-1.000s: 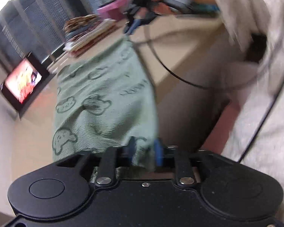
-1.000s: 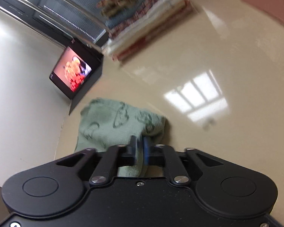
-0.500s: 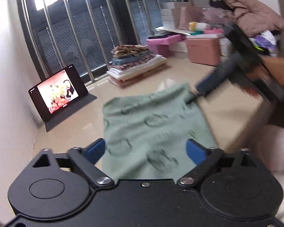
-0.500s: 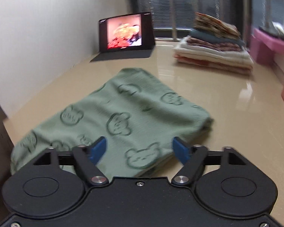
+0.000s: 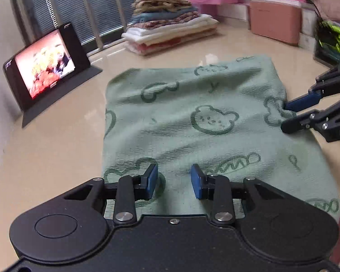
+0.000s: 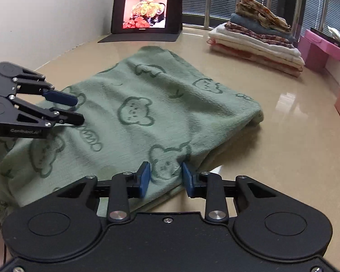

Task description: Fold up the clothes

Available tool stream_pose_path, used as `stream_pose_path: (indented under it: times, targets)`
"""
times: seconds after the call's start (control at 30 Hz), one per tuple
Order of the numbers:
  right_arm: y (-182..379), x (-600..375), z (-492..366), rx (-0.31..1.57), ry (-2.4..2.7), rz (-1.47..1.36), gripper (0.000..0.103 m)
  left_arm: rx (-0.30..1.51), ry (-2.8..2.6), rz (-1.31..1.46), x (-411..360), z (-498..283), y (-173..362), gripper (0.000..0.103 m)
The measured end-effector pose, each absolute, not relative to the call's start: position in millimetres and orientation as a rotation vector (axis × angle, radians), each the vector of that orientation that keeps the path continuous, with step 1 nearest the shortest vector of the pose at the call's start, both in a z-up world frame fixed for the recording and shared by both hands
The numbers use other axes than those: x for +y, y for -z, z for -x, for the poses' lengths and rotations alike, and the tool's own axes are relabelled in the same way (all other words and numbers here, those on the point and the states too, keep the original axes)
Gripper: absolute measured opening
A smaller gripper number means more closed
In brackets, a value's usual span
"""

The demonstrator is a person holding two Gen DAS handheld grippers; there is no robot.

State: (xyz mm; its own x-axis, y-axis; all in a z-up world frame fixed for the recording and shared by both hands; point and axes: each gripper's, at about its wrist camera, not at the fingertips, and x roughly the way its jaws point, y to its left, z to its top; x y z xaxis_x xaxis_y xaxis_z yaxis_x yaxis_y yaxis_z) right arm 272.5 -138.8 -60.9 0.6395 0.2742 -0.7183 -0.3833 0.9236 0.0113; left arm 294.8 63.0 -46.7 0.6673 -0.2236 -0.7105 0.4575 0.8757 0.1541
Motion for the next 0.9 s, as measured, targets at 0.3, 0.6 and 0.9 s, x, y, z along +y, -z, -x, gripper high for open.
stream_pose_path:
  times: [0.3,0.6,0.9]
  targets:
    - [65,-154,-332,0.812,-0.363,0.164,0.032,0.775,0.315,-0.287,55,-314,45,0.039]
    - [67,-150,-406,0.827,-0.346,0.177,0.032,0.774,0.233,-0.205,50,-365,49,0.049]
    - [67,-139,-479,0.85,-0.332,0.165,0.032,0.767,0.136,-0.13,51,-418,52,0.055]
